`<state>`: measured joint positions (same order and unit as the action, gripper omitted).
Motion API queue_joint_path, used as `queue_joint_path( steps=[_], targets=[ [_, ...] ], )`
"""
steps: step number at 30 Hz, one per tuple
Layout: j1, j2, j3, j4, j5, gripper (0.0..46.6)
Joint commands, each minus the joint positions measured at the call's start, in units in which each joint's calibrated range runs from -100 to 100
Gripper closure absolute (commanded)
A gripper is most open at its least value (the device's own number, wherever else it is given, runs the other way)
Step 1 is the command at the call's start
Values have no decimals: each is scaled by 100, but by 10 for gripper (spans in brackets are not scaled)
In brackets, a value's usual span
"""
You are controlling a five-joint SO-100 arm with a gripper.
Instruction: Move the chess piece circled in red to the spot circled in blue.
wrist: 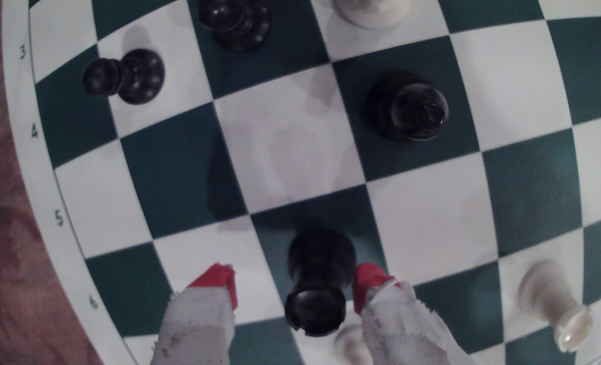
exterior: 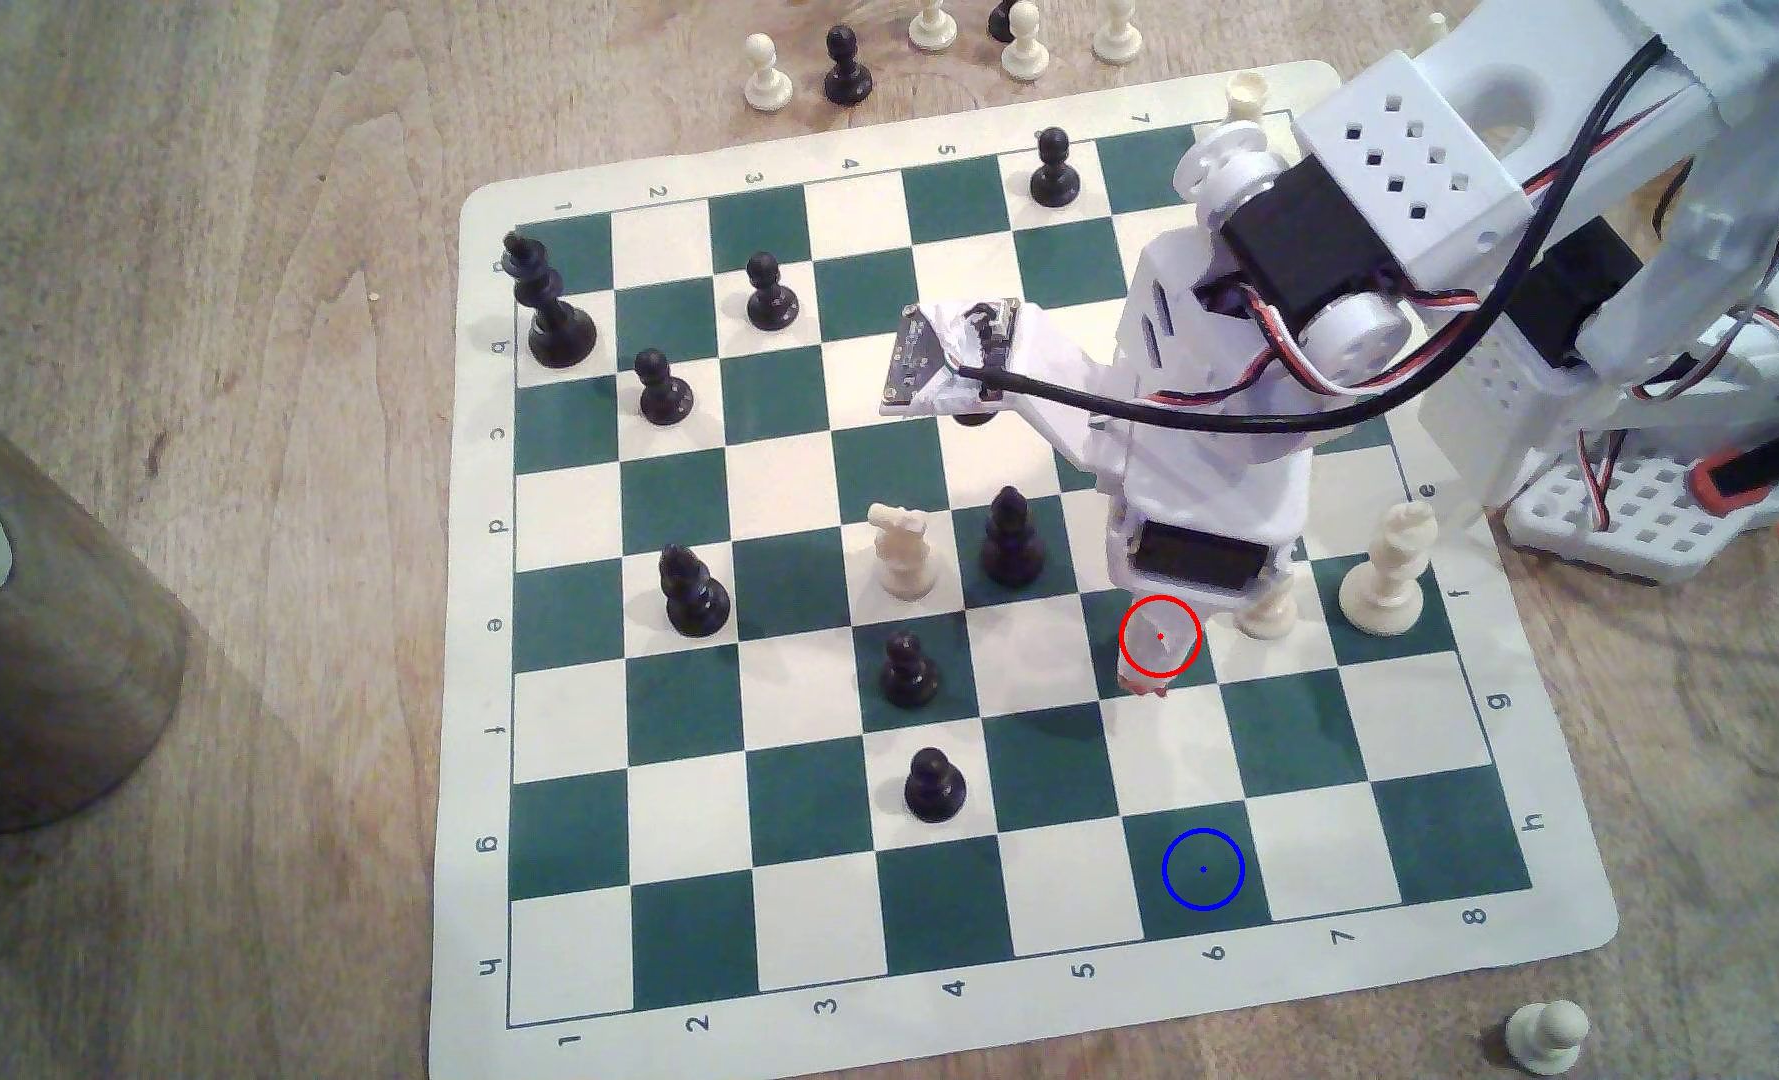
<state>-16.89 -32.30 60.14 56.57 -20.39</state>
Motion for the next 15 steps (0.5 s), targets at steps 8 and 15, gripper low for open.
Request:
queue_joint_path(
  steps=[8, 15],
  targets=[
    [-20, -30, -67, -145, -34, 310],
    [-28, 106, -31, -129, -24, 288]
  ],
)
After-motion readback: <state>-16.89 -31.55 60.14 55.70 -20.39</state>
